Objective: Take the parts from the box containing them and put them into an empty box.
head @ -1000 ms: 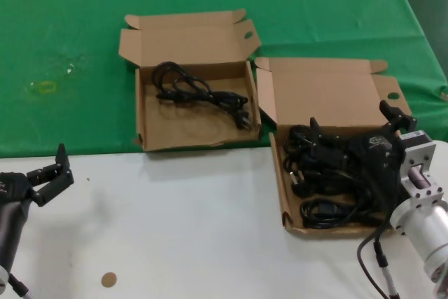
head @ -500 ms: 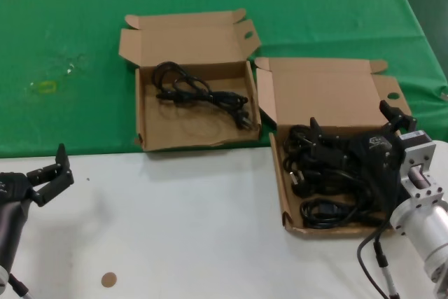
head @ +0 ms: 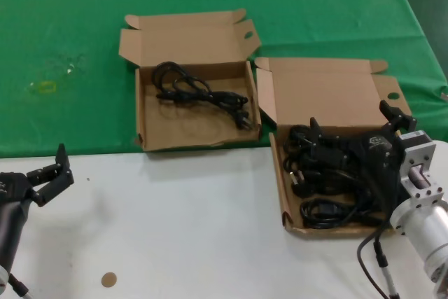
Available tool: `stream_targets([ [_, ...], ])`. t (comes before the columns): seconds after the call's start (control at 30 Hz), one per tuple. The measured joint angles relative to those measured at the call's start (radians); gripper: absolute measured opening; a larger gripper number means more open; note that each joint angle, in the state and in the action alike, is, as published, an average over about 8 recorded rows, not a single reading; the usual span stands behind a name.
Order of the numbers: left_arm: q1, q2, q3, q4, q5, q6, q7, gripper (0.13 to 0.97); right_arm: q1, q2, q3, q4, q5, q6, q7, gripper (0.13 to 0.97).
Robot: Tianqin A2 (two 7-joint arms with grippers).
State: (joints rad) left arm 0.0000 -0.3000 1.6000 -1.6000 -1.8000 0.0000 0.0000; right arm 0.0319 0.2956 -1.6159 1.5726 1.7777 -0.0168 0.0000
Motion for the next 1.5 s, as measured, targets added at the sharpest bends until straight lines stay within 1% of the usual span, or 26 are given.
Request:
stream_targets([
  [1.5,0.0,0.0,0.0,0.0,0.0,0.0,0.0,0.966,0.0,0.0,0.0,0.0,0.0,0.0,0.0,0.966],
])
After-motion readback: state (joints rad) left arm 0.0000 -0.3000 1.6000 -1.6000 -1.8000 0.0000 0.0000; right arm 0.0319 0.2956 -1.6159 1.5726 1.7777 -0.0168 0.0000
